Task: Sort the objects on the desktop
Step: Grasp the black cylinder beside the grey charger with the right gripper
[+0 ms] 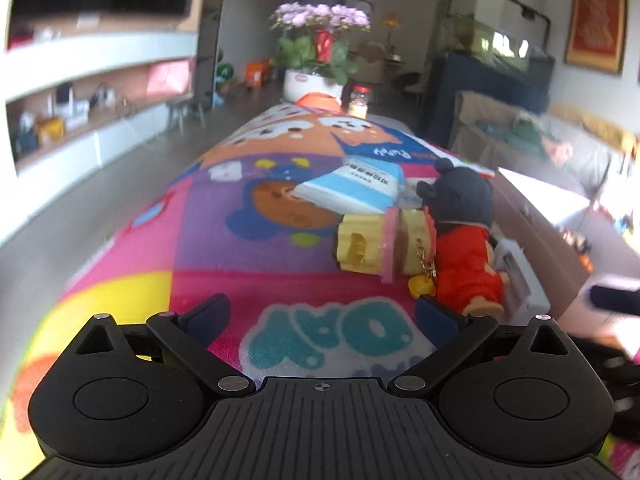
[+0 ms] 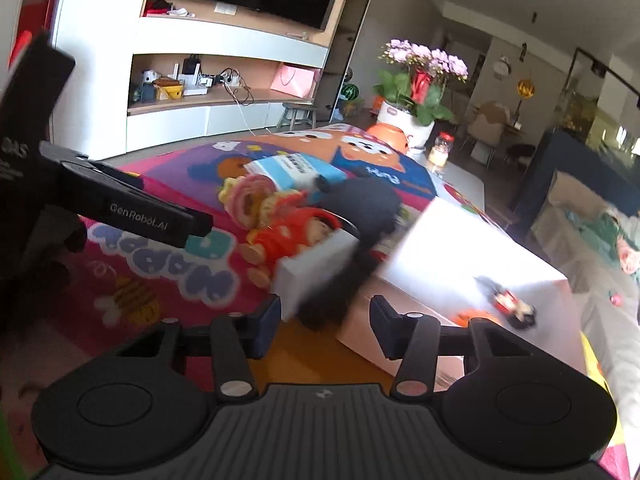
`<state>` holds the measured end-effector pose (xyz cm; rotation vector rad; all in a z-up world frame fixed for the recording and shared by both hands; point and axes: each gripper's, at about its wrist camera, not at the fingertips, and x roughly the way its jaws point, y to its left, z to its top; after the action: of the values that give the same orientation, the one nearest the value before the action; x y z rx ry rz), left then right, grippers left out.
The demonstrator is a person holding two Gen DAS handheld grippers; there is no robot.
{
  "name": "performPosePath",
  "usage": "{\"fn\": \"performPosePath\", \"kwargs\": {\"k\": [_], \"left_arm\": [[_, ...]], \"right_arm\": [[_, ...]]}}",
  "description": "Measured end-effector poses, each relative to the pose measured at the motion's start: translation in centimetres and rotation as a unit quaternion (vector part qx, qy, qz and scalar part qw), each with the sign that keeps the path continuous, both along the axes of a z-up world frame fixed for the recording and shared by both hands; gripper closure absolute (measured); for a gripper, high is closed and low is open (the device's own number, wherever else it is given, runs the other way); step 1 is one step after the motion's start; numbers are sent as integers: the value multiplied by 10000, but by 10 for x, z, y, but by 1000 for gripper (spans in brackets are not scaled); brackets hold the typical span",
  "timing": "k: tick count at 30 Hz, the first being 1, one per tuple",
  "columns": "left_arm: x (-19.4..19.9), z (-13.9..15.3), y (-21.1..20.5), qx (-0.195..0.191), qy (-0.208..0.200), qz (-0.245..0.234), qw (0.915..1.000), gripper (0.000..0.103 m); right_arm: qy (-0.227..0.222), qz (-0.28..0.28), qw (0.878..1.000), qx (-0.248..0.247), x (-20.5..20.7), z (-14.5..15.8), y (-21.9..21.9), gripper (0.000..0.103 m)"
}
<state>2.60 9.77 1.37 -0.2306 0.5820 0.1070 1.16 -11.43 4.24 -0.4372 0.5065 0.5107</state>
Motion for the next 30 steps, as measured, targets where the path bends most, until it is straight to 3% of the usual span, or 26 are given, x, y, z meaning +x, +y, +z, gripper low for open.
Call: {"fn": "performPosePath", "kwargs": {"k": [6,8,11,14,17,19,22,25,30], "left_arm": [[-5,0,-1,-154,-183,-1,9997,1],[-4,-1,0,-208,-213,6,9996,1],[-3,-3,2,-308,-220,59,9993,0],[-1,-3,2,-341,-201,72,9992,0],[-2,-3,1,-313,-214,84,9992,0],[-2,-4,1,-308,-231,118,9992,0],[-2,-4,2,-314,-223,168,9991,0],[-1,-4,3,-325,-192,167,9991,0],[-2,-5,4,-397,-208,173,9988,0]], "right_arm": [[-109,-366,9992,81,20,-16,46,54],[64,-429,9990,86,23,-21,51,72],[395,-449,9978,303,19,-17,44,77],[765,24,9936,826,0,-6,24,77],[1054,697,9865,1038,-22,1,9,75],[935,664,9875,1077,-32,3,0,69],[501,185,9945,904,-36,3,-7,69],[-349,-356,9987,43,-33,-8,6,69],[-525,-485,9959,-564,-14,-29,26,69]]}}
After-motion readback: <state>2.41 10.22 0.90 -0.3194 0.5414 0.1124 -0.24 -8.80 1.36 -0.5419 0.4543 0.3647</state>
